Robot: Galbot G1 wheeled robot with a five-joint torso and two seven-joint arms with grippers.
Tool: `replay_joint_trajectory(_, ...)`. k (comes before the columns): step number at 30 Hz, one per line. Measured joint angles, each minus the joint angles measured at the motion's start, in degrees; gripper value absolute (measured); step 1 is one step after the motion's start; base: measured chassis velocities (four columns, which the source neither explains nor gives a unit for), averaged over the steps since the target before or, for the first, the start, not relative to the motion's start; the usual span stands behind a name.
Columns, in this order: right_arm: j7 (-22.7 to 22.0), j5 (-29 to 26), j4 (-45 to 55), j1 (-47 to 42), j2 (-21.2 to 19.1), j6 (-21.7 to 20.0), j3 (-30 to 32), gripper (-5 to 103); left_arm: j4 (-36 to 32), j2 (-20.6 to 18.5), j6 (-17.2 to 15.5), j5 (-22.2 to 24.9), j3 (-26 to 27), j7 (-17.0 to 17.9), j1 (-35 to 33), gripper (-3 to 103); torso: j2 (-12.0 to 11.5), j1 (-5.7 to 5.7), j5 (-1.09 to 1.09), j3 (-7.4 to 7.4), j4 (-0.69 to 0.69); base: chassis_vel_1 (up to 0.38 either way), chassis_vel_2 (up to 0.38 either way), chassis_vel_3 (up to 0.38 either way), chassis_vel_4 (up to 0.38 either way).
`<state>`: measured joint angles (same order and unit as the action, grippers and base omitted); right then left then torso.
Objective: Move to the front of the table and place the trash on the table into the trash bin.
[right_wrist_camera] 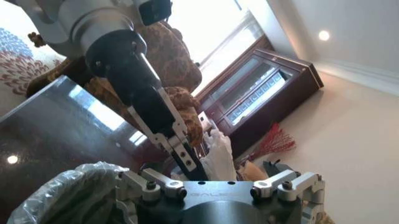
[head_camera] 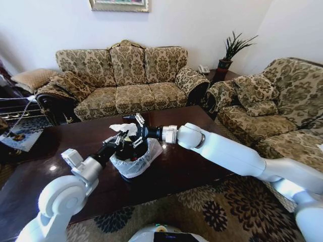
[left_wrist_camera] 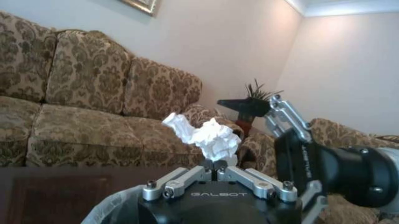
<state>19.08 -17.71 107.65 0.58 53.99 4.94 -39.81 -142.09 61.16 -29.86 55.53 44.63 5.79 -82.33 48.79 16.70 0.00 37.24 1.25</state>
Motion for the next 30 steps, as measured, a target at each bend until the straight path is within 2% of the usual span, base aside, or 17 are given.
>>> replay_joint_trajectory(6, -0.11, -2.18, 0.99, -0.16, -1.52, -0.49, 0.44, 100, 0.24, 0.21, -0.38, -1.61, -0.14, -0.55, 0.25, -2, 0.00, 0.00, 0.00, 0.00, 0.00, 0.000, 0.000, 0.000, 0.000)
replay_joint_trajectory(7, -0.11, -2.21, 1.00, -0.20, -1.62, -0.49, 0.45, 100, 0.29, 0.20, -0.23, -1.90, -0.26, -0.73, 0.33, 3, 0.00, 0.00, 0.00, 0.00, 0.00, 0.000, 0.000, 0.000, 0.000)
replay_joint_trajectory(10, -0.14, -2.24, 1.00, -0.26, -1.65, -0.48, 0.45, 100, 0.34, 0.11, -0.07, -2.11, -0.35, -0.84, 0.44, 8, 0.00, 0.00, 0.00, 0.00, -0.01, 0.000, 0.000, 0.000, 0.000)
replay_joint_trajectory(12, -0.22, -2.24, 0.80, -0.31, -1.47, -0.47, 0.46, 100, 0.36, -0.01, -0.02, -2.18, -0.34, -0.95, 0.35, 20, 0.00, 0.00, 0.00, 0.00, 0.00, 0.000, 0.000, 0.000, 0.000)
replay_joint_trajectory(13, -0.22, -2.24, 0.80, -0.31, -1.47, -0.47, 0.46, 100, 0.36, -0.01, -0.02, -2.18, -0.34, -0.95, 0.35, 20, 0.00, 0.00, 0.00, 0.00, 0.00, 0.000, 0.000, 0.000, 0.000)
replay_joint_trajectory(16, -0.32, -2.26, 0.43, -0.29, -0.97, -0.47, 0.46, 100, 0.36, -0.03, -0.05, -2.27, -0.30, -1.01, 0.25, 35, 0.00, 0.00, 0.00, 0.00, 0.00, 0.000, 0.000, 0.000, 0.000)
replay_joint_trajectory(18, -0.40, -2.31, 0.30, -0.25, -0.81, -0.49, 0.46, 100, 0.37, -0.04, -0.07, -2.31, -0.29, -1.02, 0.25, 35, 0.00, 0.00, 0.00, 0.00, 0.00, 0.000, 0.000, 0.000, 0.000)
replay_joint_trajectory(19, -0.48, -2.38, 0.17, -0.21, -0.66, -0.53, 0.46, 100, 0.44, -0.06, -0.08, -2.39, -0.28, -1.03, 0.25, 46, 0.00, 0.00, 0.00, 0.00, 0.00, 0.000, 0.000, 0.000, 0.000)
replay_joint_trajectory(20, -0.54, -2.42, 0.12, -0.19, -0.62, -0.57, 0.46, 100, 0.50, -0.06, -0.10, -2.43, -0.27, -1.04, 0.26, 51, 0.00, 0.00, 0.00, 0.00, 0.00, 0.000, 0.000, 0.000, 0.000)
replay_joint_trajectory(22, -0.62, -2.47, 0.08, -0.16, -0.60, -0.59, 0.45, 100, 0.56, -0.06, -0.11, -2.46, -0.27, -1.05, 0.27, 51, 0.00, 0.00, 0.00, 0.00, 0.00, 0.000, 0.000, 0.000, 0.000)
replay_joint_trajectory(25, -0.84, -2.59, -0.06, -0.04, -0.58, -0.64, 0.42, 100, 0.68, -0.04, -0.15, -2.50, -0.27, -1.12, 0.33, 68, 0.00, 0.00, 0.00, 0.00, 0.00, 0.000, 0.000, 0.000, 0.000)
replay_joint_trajectory(26, -0.84, -2.59, -0.06, -0.04, -0.58, -0.64, 0.42, 100, 0.68, -0.04, -0.15, -2.50, -0.27, -1.12, 0.33, 68, 0.00, 0.00, 0.00, 0.00, 0.00, 0.000, 0.000, 0.000, 0.000)
replay_joint_trajectory(28, -0.99, -2.66, -0.09, -0.02, -0.56, -0.68, 0.42, 100, 0.69, -0.05, -0.15, -2.53, -0.29, -1.19, 0.36, 80, 0.00, 0.00, 0.00, 0.00, 0.00, 0.000, 0.000, 0.000, 0.000)
replay_joint_trajectory(30, -1.05, -2.70, -0.09, -0.01, -0.56, -0.71, 0.42, 100, 0.69, -0.07, -0.15, -2.54, -0.30, -1.21, 0.37, 80, 0.00, 0.00, 0.00, 0.00, 0.00, 0.000, 0.000, 0.000, 0.000)
